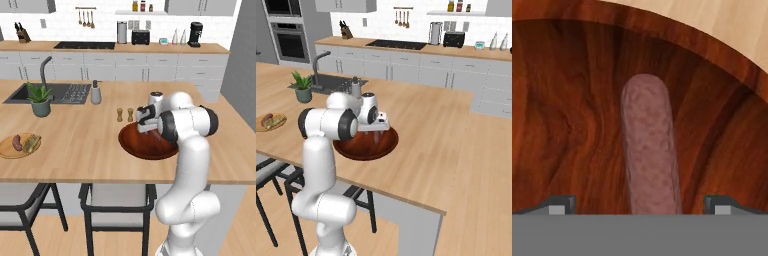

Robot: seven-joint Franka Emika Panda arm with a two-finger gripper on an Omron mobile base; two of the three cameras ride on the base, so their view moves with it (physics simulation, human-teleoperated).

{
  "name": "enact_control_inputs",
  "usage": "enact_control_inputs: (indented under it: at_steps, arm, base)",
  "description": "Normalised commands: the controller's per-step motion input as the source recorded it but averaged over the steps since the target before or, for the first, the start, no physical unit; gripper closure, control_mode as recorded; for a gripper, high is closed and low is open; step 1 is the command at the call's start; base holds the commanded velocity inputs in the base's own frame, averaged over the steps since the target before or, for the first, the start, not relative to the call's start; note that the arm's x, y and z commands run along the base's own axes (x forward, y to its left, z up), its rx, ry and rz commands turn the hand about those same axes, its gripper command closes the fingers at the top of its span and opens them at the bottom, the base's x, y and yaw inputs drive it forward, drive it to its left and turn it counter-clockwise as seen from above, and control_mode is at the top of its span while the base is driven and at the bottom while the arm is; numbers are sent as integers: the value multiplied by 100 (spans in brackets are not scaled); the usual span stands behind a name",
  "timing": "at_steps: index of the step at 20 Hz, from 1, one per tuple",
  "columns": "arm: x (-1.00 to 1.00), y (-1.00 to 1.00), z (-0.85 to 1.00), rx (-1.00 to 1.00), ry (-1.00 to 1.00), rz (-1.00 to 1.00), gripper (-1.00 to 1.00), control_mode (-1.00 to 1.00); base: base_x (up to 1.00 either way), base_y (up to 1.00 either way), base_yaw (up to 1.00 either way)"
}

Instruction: Place one bun and one sausage from the bowl on each plate.

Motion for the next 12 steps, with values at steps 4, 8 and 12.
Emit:
enact_control_inputs:
  at_steps: [4, 8, 12]
  arm:
    - [3, 1, -33, -3, 0, 0, -100, -100]
    - [0, 0, -44, 0, 0, 0, -100, -100]
    - [0, 0, -3, 0, 1, 0, -100, -100]
  base:
    - [0, 0, 0]
    - [0, 0, 0]
    - [0, 0, 0]
